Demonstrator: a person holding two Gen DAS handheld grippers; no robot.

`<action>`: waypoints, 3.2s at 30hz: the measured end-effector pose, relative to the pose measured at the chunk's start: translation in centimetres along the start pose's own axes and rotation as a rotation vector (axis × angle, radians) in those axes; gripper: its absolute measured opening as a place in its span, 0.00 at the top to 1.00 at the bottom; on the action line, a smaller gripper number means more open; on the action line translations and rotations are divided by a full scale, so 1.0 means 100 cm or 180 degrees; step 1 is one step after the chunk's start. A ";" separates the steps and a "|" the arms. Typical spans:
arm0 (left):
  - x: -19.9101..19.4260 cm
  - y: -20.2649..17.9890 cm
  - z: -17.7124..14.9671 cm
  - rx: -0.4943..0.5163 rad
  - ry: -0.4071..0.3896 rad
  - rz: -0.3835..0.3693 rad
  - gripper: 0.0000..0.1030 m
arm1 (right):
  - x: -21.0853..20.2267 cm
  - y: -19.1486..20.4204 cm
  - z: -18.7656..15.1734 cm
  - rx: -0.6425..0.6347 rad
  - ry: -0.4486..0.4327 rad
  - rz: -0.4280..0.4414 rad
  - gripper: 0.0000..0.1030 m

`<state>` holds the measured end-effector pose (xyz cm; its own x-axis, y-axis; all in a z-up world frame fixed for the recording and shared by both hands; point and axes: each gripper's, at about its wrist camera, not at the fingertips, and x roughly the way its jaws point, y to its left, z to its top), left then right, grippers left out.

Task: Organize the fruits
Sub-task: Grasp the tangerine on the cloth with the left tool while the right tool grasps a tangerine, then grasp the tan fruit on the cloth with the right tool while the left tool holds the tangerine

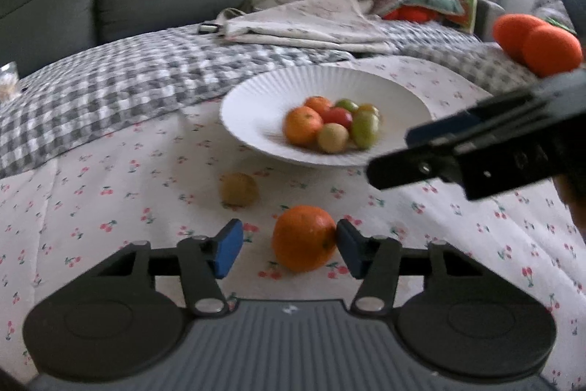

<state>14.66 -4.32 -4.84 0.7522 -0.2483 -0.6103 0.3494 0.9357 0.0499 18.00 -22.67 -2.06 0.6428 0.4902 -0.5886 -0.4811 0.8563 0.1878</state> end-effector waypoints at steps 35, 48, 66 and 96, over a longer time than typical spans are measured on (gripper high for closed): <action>-0.023 0.098 -0.016 -0.1292 0.0359 0.0824 0.64 | 0.024 0.048 -0.004 -0.0590 -0.0140 0.0409 0.52; -0.023 0.119 -0.017 -0.1520 0.0302 0.0823 0.64 | 0.073 0.075 -0.013 -0.0736 -0.0198 0.0216 0.60; -0.034 0.150 -0.017 -0.1808 0.0107 0.0915 0.64 | 0.113 0.118 -0.001 -0.0339 -0.0332 -0.1090 0.51; -0.047 0.119 0.013 -0.1815 0.0007 0.0772 0.64 | 0.025 0.055 0.017 -0.0086 -0.0168 -0.0287 0.77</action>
<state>16.00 7.62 -0.31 0.7715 -0.0119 -0.6361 -0.1853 0.9523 -0.2426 17.97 -16.42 -1.19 0.7143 0.4199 -0.5599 -0.4354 0.8930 0.1143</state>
